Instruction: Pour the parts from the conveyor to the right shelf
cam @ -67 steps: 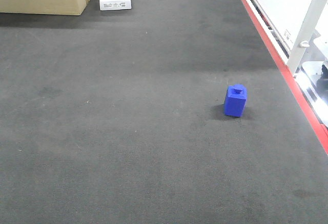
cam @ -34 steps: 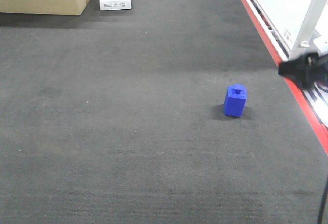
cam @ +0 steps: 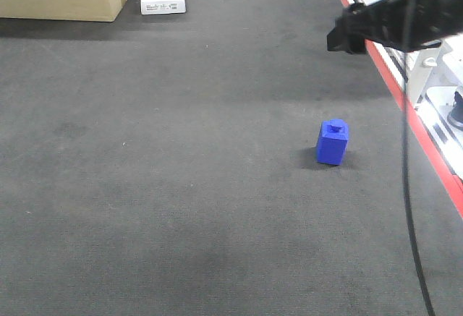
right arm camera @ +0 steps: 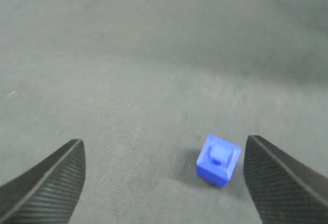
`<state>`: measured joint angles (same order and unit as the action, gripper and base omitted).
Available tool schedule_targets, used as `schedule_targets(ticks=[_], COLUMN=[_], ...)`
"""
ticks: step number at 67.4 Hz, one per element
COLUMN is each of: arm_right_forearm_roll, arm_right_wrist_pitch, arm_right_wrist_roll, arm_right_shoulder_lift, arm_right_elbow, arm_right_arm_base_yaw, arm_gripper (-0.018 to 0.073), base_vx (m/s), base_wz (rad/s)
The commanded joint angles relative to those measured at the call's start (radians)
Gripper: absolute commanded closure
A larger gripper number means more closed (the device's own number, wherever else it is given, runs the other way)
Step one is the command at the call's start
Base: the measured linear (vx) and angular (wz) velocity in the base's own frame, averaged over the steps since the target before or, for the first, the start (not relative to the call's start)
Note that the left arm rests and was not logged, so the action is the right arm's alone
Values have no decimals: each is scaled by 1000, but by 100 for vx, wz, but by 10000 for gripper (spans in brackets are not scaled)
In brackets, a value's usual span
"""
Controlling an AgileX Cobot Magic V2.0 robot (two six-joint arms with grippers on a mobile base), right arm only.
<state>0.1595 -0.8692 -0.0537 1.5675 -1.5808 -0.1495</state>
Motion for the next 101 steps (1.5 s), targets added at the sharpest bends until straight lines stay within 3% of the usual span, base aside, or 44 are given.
schedule_targets(ticks=[1, 21, 37, 55, 64, 76, 101], arm_right_forearm_roll=[-75, -106, -109, -105, -93, 4, -2], arm_right_wrist_pitch=[-47, -420, -419, -419, -418, -418, -418], arm_right_wrist_roll=[157, 139, 148, 158, 158, 140, 143], arm_right_shoulder_lift=[41, 347, 523, 598, 630, 670, 690], arm_right_elbow=[-128, -471, -614, -617, -617, -617, -611], arm_right_arm_base_yaw=[3, 3, 15, 83, 83, 79, 79], arm_gripper=[-24, -24, -24, -24, -24, -24, -24], base_vx=[0, 0, 0, 0, 0, 0, 0], base_wz=[0, 0, 0, 0, 0, 0, 0])
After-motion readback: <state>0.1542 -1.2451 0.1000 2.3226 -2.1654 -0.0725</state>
